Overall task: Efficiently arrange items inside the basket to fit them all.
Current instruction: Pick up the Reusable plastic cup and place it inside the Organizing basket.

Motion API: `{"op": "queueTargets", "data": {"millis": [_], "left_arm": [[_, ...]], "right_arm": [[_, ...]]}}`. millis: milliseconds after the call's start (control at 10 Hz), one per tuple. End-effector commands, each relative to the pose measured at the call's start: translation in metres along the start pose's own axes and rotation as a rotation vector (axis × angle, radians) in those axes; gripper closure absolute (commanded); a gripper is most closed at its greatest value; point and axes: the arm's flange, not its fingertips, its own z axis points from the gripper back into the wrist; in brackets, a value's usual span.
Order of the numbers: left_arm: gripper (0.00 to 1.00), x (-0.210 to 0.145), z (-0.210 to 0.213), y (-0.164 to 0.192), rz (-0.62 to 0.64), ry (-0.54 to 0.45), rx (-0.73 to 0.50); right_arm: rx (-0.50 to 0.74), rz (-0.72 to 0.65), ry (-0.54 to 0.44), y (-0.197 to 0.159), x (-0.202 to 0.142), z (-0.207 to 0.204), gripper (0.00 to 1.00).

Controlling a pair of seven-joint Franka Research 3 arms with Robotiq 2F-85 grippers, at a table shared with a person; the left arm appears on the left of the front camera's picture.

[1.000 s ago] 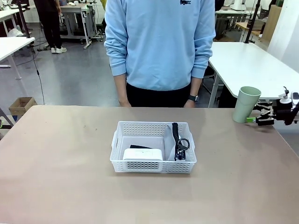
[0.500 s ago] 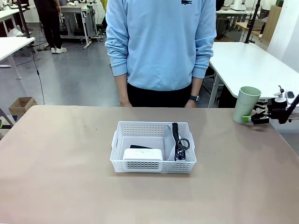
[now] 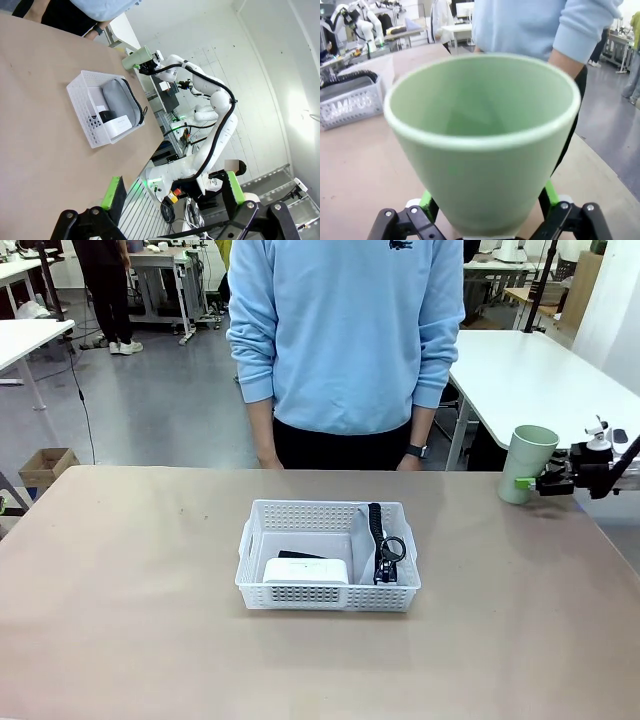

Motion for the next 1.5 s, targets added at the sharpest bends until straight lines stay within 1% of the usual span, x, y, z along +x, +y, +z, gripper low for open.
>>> {"op": "queueTargets", "data": {"millis": [0,300,600,700,800,900,1000,1100,1200,1300,1400], "left_arm": [[0.00,-0.001,0.002,-0.003,0.006,0.007,-0.010],[0.00,-0.001,0.002,-0.003,0.006,0.007,-0.010],[0.00,-0.001,0.002,-0.003,0.006,0.007,-0.010],[0.00,-0.001,0.002,-0.003,0.006,0.007,-0.010],[0.00,-0.001,0.002,-0.003,0.006,0.007,-0.010],[0.00,-0.001,0.002,-0.003,0.006,0.007,-0.010],[0.00,-0.001,0.002,-0.003,0.006,0.007,-0.010],[0.00,-0.001,0.002,-0.003,0.006,0.007,-0.010],[0.00,-0.001,0.002,-0.003,0.006,0.007,-0.010],[0.00,-0.001,0.002,-0.003,0.006,0.007,-0.010],[0.00,-0.001,0.002,-0.003,0.006,0.007,-0.010]], "right_arm": [[0.011,-0.034,-0.055,-0.005,0.015,0.002,0.00],[0.032,-0.017,-0.078,0.000,0.032,0.007,0.00],[0.032,-0.020,-0.062,0.001,0.029,0.004,0.00],[0.033,-0.013,-0.067,0.001,0.026,0.003,0.18],[0.034,-0.013,-0.061,0.001,0.025,0.003,0.19],[0.036,-0.014,-0.061,0.002,0.025,0.003,0.37],[0.035,-0.015,-0.056,0.002,0.024,0.005,0.24],[0.039,-0.015,-0.060,0.002,0.025,0.006,0.56],[0.045,-0.015,-0.063,0.002,0.025,0.006,0.42],[0.046,-0.013,-0.067,0.003,0.026,0.006,0.75],[0.032,-0.026,-0.059,0.009,0.039,0.011,0.61]]}}
